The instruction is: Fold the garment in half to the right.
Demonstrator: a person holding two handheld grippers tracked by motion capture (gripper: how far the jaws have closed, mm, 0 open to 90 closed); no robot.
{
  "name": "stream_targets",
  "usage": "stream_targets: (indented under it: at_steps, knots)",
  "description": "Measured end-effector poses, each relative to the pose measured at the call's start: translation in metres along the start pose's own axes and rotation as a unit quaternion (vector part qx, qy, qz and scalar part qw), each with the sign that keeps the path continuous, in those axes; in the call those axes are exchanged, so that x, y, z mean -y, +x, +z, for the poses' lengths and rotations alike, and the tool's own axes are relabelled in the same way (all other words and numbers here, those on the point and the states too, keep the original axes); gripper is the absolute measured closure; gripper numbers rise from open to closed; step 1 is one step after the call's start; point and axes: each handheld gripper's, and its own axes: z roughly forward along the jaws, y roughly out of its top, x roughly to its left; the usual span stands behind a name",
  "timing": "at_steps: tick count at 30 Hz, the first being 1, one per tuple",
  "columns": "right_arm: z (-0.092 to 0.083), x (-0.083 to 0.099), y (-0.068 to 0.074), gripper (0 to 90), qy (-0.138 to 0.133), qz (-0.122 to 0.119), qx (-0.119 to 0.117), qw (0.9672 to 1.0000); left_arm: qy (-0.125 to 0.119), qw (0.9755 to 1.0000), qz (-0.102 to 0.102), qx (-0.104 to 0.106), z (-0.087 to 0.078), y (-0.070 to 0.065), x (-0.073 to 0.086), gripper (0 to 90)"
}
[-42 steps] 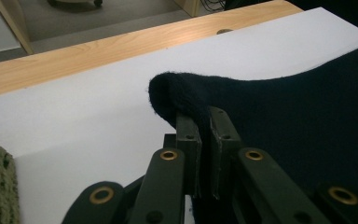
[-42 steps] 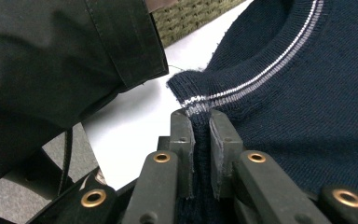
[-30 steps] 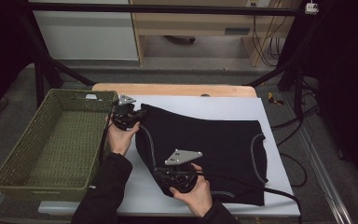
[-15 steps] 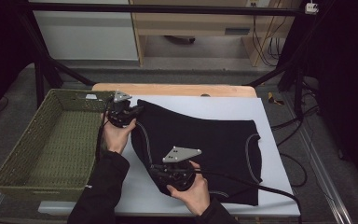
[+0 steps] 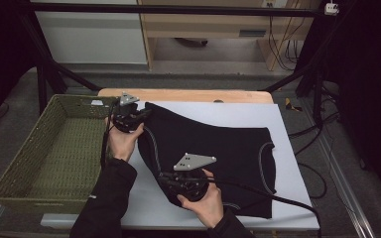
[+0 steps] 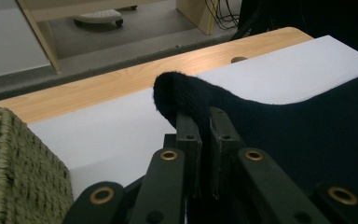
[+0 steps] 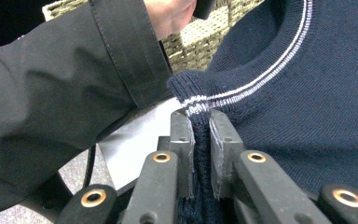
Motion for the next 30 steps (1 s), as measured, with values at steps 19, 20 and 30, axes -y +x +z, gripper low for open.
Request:
stream_targets:
  at_steps: [19, 20, 30]
  knots:
    - [0.003, -0.012, 0.011, 82.1, -0.019, -0.008, -0.011, 0.9997, -0.034, 0.9992, -0.001, -0.022, -0.022, 0.006, -0.007, 84.5]
    - [0.003, -0.012, 0.011, 82.1, -0.020, -0.008, -0.012, 0.9997, -0.032, 0.9993, -0.006, -0.020, -0.023, 0.006, -0.006, 84.6]
    - [0.005, -0.018, 0.014, 82.1, -0.029, -0.009, -0.017, 0.9994, -0.038, 0.9985, -0.011, -0.038, -0.031, 0.010, -0.011, 84.6]
